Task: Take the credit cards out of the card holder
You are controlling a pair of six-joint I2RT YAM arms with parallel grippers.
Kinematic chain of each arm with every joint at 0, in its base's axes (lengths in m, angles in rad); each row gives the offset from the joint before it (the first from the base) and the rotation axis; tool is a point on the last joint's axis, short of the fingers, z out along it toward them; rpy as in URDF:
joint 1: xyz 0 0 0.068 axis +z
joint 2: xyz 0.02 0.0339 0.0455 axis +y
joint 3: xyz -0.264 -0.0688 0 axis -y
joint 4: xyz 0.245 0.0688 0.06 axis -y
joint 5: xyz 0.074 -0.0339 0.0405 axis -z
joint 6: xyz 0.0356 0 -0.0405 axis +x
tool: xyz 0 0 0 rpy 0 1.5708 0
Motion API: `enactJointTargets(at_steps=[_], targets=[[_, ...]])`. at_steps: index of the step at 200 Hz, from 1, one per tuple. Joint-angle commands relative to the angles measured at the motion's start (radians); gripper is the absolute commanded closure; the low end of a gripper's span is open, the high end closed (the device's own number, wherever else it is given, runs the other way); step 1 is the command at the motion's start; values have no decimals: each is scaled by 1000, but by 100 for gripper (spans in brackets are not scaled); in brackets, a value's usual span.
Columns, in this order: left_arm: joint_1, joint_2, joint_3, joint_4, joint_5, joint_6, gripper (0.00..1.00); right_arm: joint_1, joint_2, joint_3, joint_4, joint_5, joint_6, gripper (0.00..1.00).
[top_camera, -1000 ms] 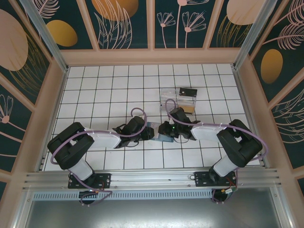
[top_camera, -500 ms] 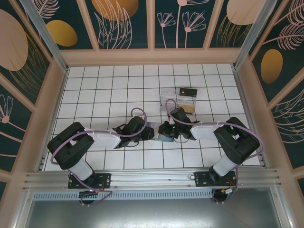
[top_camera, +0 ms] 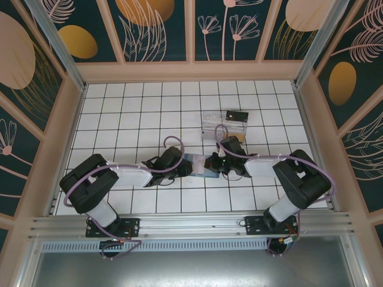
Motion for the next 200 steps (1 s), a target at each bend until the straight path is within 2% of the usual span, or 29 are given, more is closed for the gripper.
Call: enactJointTargets(at_steps=[1, 42, 46, 65, 130, 141, 162, 200], targets=[[1, 6, -11, -83, -23, -17, 71, -27, -43, -28, -49, 12, -37, 100], [1, -2, -5, -90, -23, -8, 72, -51, -134, -67, -98, 2, -76, 100], [1, -2, -5, -90, -23, -8, 71, -82, -143, -74, -100, -2, -80, 100], [2, -5, -3, -89, -20, -7, 71, -110, -210, -93, -129, -7, -101, 100], [1, -46, -1, -53, -8, 3, 67, -150, -441, -30, -367, 70, -240, 100], [1, -66, -2, -36, 0, 9, 61, -150, -484, -1, -406, 99, -264, 100], [1, -122, -5, -1, 16, 29, 40, -147, -530, 70, -465, 148, -328, 100], [1, -285, -50, 18, -29, 52, 17, -113, -477, 227, -542, 254, -459, 100]])
